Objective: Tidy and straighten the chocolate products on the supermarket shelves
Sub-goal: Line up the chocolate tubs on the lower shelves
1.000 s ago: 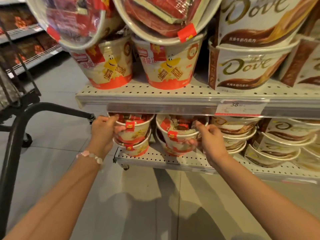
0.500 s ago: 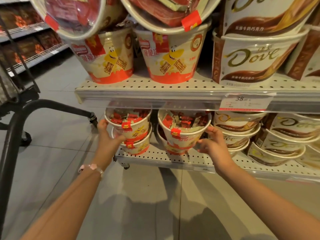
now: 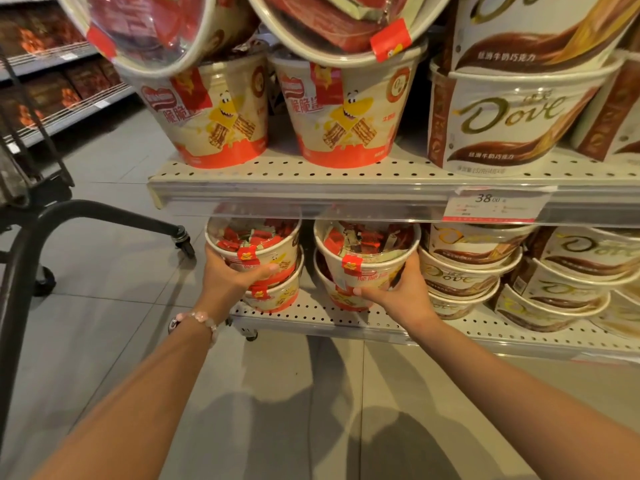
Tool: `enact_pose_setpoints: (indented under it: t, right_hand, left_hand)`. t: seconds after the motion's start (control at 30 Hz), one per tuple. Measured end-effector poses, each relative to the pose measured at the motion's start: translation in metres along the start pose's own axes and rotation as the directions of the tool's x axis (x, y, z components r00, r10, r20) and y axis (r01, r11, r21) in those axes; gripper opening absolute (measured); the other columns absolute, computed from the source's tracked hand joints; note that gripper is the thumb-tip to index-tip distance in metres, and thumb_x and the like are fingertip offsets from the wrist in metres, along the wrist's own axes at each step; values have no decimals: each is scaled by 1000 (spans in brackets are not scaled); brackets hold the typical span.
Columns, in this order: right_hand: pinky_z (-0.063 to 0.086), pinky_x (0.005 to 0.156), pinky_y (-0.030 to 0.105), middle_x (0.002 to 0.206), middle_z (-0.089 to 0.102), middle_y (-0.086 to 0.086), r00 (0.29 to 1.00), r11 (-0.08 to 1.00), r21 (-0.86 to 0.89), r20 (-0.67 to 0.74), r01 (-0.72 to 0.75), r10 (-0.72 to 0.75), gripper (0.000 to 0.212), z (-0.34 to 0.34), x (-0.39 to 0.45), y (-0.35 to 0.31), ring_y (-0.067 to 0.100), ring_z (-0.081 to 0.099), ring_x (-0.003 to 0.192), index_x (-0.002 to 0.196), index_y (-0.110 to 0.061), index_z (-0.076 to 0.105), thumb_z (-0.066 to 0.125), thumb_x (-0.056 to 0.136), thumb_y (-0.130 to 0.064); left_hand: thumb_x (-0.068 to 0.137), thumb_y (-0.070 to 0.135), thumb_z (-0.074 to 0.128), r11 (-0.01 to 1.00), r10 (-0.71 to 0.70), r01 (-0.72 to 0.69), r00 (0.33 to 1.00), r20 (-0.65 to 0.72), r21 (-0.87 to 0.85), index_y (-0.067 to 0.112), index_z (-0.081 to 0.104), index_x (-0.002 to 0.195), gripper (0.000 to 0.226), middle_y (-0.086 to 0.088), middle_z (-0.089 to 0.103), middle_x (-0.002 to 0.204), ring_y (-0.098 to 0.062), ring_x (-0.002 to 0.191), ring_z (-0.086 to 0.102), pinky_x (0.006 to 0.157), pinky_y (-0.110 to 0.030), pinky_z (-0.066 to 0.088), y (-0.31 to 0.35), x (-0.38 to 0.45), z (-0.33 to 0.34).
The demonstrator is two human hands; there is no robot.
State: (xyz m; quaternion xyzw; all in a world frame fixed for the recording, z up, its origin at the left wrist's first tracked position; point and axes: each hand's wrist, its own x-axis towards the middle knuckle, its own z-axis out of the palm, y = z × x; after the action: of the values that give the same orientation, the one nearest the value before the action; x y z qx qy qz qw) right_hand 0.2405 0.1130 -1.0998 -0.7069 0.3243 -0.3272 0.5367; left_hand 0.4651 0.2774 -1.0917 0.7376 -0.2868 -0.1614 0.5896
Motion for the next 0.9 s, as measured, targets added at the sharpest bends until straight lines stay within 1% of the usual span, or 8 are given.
enact_pose_setpoints:
  t: [0.07,0.23,0.33,0.47,0.6,0.67,0.77,0.9]
  right_hand:
    - [43,89,14,112,51,-14,999,1000,-26,-38,-7,6,91,7,3,-1,7,50,111,121,-25,35,91,51,-14]
    - [47,95,32,118,54,-1,991,992,-116,-130,-50,35,91,24,9,1,14,53,112,119,-18,37,93,47,-25]
    - [48,94,33,119,53,-2,996,988,-142,-79,-54,43,92,19,13,9,14,52,113,122,-17,37,92,48,-23]
    - [47,84,22,114,54,-7,995,986,-142,47,-85,93,85,8,18,18,13,53,110,122,-20,34,89,57,-14]
    - [41,70,11,96,48,-19,991,977,-180,44,-117,127,75,8,23,18,10,52,103,111,-25,32,87,61,-16]
    - [44,74,16,97,50,-17,993,968,-223,9,-116,121,76,9,25,16,9,52,99,107,-24,33,89,57,-22]
    - [49,82,28,110,57,-4,990,951,-277,-79,-136,118,83,16,24,13,15,56,104,112,-18,38,91,50,-32]
    - [50,85,30,118,54,4,974,940,-299,-198,-164,107,90,30,22,10,20,57,110,117,-13,41,92,47,-38]
  left_hand:
    - [45,38,90,1000,-2,2,1000,-5,23,24,38,133,103,3,59,123,-13,111,59,88,-41,54,-2,-1,-6]
    - [40,42,89,999,-11,11,1000,-9,36,24,40,132,106,7,59,121,-6,108,58,83,-28,53,-6,-2,-12]
    - [45,34,89,1000,-15,14,999,36,11,31,42,128,96,10,60,118,-4,106,60,79,-25,54,-6,-2,-9]
    - [52,18,88,999,34,-36,995,89,23,53,51,104,73,21,66,103,1,97,63,68,-14,53,-6,-5,-4]
    - [48,22,89,1000,29,-29,999,32,-2,46,46,113,82,22,65,106,1,100,63,74,-20,56,-10,-9,-1]
    - [46,26,90,1000,31,-31,999,-8,-2,47,44,115,86,21,63,108,0,101,62,77,-24,56,-13,-10,1]
    - [49,27,91,1000,7,-7,999,-32,-11,26,38,130,97,8,61,118,-11,107,62,86,-39,55,-19,-9,5]
    - [51,27,91,1000,-23,22,998,-64,-6,23,33,134,102,4,59,123,-16,110,60,89,-45,53,-25,-8,12]
